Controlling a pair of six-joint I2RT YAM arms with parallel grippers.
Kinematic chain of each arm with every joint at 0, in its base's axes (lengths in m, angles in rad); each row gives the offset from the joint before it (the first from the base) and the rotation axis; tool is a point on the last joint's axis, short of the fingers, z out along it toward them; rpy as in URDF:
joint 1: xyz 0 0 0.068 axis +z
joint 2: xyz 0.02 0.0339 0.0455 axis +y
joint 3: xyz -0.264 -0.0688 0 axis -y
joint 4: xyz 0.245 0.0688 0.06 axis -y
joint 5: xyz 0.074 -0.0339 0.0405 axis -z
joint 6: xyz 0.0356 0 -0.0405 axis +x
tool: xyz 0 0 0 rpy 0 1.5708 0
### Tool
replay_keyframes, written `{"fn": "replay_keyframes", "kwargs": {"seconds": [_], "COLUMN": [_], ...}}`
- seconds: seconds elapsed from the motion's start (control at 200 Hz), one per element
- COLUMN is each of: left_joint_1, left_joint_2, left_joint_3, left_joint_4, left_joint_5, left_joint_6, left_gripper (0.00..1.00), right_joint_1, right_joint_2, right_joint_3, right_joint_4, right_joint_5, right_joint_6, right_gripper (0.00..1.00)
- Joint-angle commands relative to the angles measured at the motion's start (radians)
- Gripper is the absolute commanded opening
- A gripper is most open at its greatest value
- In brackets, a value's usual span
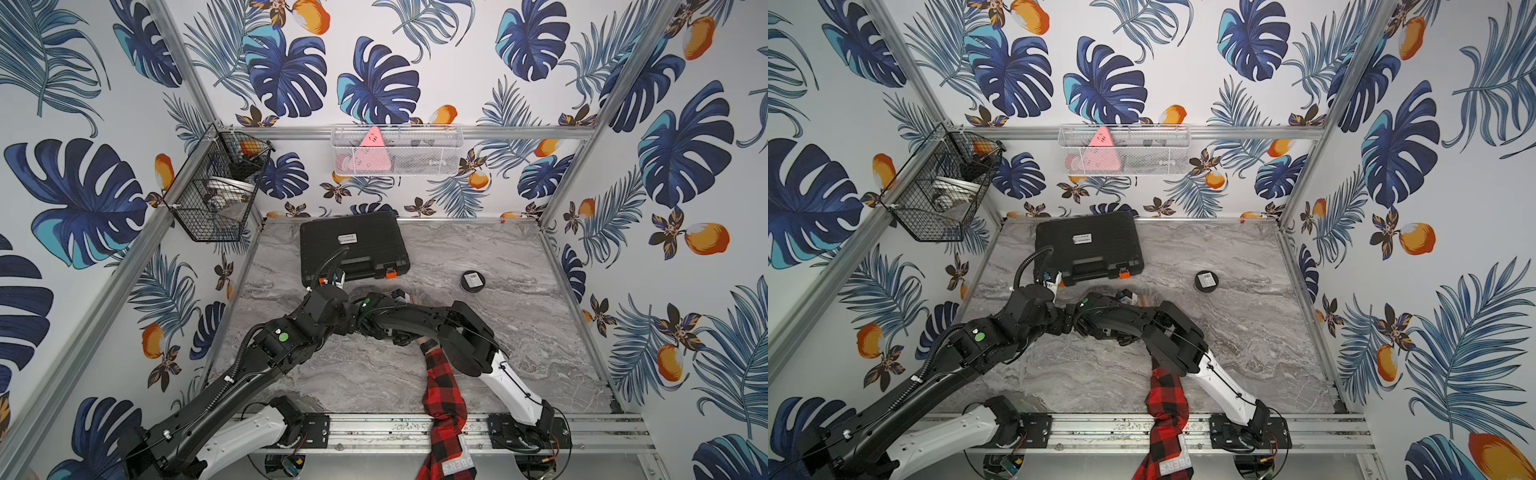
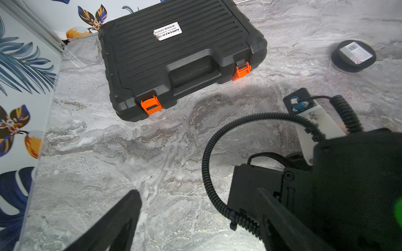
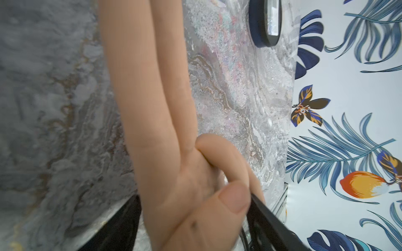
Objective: Take off the watch
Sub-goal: Adjust the hand at the center of the board.
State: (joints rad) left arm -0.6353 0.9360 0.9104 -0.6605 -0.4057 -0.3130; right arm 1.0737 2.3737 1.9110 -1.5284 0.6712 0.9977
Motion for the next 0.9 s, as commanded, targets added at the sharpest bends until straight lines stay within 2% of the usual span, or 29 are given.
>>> {"fn": "replay_keyframes", "kwargs": {"seconds": [0.0, 0.2, 0.43, 0.741, 0.896], "left_joint_1": [0.0, -0.001, -0.001, -0.026, -0.066], "left_joint_2": [0.02, 0.045, 0.133, 0.252, 0.301], "left_joint_3": [-0.004, 0.015, 0.133, 0.117, 0.102], "left_joint_4": [0.043, 0.064, 0.043, 0.108, 0.159], "left_joint_5": [0.041, 0.087, 0.17, 0.281, 0.315], "left_joint_6": [0.003, -0.03, -0.116, -0.281, -0.332], "left_gripper": [0.87, 0.86, 0.85, 0.83, 0.83], "right_joint_1": [-0.013, -0.119, -0.271, -0.499, -0.559], "right_joint_2": [-0.148, -0.39, -0.59, -0.834, -0.941], "right_joint_3": [-0.066, -0.302, -0.513, -0.746, -0.875], "right_joint_4": [0.135, 0.442, 0.685, 0.863, 0.902], "right_joint_5": [-0.069, -0.29, -0.534, -0.823, -0.916], "right_joint_6": [-0.08, -0.214, -0.347, -0.412, -0.41], "right_gripper": [0.83, 0.89, 0.93, 0.94, 0.96]}}
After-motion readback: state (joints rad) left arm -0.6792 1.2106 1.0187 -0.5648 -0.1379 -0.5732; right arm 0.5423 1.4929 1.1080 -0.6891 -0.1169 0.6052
